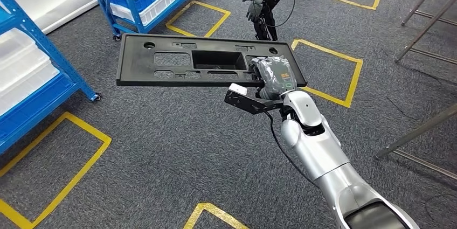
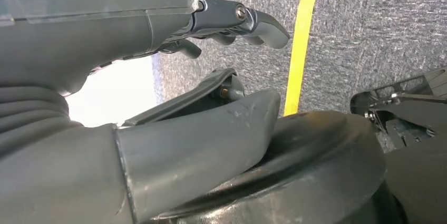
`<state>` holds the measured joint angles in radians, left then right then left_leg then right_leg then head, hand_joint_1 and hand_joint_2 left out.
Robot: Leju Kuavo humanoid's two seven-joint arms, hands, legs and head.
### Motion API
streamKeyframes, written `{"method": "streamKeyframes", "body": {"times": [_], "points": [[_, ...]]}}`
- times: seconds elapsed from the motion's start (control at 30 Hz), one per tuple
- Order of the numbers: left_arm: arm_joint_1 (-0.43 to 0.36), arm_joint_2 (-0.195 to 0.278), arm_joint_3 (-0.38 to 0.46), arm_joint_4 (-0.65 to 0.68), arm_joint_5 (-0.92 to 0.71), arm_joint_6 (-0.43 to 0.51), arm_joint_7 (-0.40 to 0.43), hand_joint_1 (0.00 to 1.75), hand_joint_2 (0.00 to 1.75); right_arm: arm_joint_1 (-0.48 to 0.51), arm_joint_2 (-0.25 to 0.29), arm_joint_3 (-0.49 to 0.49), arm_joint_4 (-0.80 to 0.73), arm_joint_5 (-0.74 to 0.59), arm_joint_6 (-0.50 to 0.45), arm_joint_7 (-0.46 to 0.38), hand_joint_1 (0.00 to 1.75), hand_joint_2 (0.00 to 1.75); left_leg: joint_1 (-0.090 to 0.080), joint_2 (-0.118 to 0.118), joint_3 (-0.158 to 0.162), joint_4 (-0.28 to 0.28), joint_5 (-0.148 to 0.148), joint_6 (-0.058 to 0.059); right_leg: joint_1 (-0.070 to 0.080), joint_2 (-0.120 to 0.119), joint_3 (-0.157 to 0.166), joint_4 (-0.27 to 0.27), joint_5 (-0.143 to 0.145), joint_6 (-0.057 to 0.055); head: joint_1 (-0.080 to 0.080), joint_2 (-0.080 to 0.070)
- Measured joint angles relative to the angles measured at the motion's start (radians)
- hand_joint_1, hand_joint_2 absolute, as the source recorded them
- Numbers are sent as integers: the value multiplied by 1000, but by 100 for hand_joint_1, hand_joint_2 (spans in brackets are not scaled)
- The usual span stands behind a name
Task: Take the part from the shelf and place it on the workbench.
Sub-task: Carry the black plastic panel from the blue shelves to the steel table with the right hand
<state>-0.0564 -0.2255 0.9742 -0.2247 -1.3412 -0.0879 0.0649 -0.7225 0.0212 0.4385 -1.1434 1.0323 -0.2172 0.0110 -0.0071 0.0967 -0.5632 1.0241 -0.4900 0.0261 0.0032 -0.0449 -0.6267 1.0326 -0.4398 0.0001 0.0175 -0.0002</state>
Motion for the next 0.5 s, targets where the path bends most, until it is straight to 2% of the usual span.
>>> {"method": "streamKeyframes", "body": {"times": [0.03, 0.07, 0.13, 0.17, 0.2, 0.23, 0.27, 0.3, 0.37, 0.43, 0.5], "points": [[-1, 0, 3, 0, 1, 0, 0, 0, 175, -2, 1, 1, 1, -1, 1, -1, 175, 175, 1, -7, -1, 7, -9, -5, -3, 9, 3, -5, 3, -5, 0, 0], [-1, 0, 5, 0, 4, 0, 0, 0, 175, -5, 3, 2, 3, -3, 2, -2, 175, 175, 3, -25, -10, 33, -28, -10, -6, 18, 6, -10, 6, -12, 0, 0], [-1, 0, 9, 0, 10, 0, 0, 0, 175, -15, 12, 8, 11, -11, 6, -9, 175, 175, 7, -72, -57, 143, -89, -17, -9, 37, 8, -14, 10, -21, 0, 0], [0, 0, 12, 0, 14, -1, 1, 0, 175, -19, 19, 14, 19, -15, 8, -13, 175, 175, 8, -85, -91, 214, -118, -19, -8, 49, 7, -13, 10, -24, -1, 0], [0, 0, 17, 0, 18, -1, 2, 0, 175, -22, 26, 20, 27, -18, 9, -16, 175, 175, 9, -90, -117, 266, -132, -21, -8, 63, 7, -12, 10, -24, -1, 0], [1, 0, 22, 0, 23, -1, 2, 0, 175, -25, 35, 28, 37, -21, 10, -20, 175, 175, 10, -93, -131, 288, -127, -22, -7, 77, 7, -10, 10, -25, -1, 0], [1, 0, 26, 0, 29, 0, 3, 0, 175, -27, 43, 34, 48, -22, 10, -22, 175, 175, 11, -94, -128, 271, -103, -23, -8, 91, 7, -7, 9, -24, -1, 0], [2, 0, 30, 0, 34, 0, 3, 0, 175, -30, 52, 41, 57, -24, 10, -24, 175, 175, 14, -99, -108, 218, -66, -23, -8, 105, 7, -4, 8, -23, 0, 0], [2, -1, 39, 1, 44, 0, 3, 0, 175, -44, 72, 55, 78, -30, 8, -29, 175, 175, 23, -140, -56, 88, -4, -25, -9, 130, 0, 8, 4, -15, 0, 0], [2, -3, 49, 2, 51, 0, 3, 0, 175, -63, 91, 68, 98, -38, 5, -32, 175, 175, 27, -172, -34, 28, 13, -23, -9, 152, -13, 17, 5, -4, 0, 0], [0, -5, 57, 3, 57, 0, 3, 0, 175, -74, 103, 77, 114, -44, 3, -36, 175, 175, 25, -161, -34, 24, 16, -14, -12, 170, -21, 15, 10, 8, 0, 0]]}}
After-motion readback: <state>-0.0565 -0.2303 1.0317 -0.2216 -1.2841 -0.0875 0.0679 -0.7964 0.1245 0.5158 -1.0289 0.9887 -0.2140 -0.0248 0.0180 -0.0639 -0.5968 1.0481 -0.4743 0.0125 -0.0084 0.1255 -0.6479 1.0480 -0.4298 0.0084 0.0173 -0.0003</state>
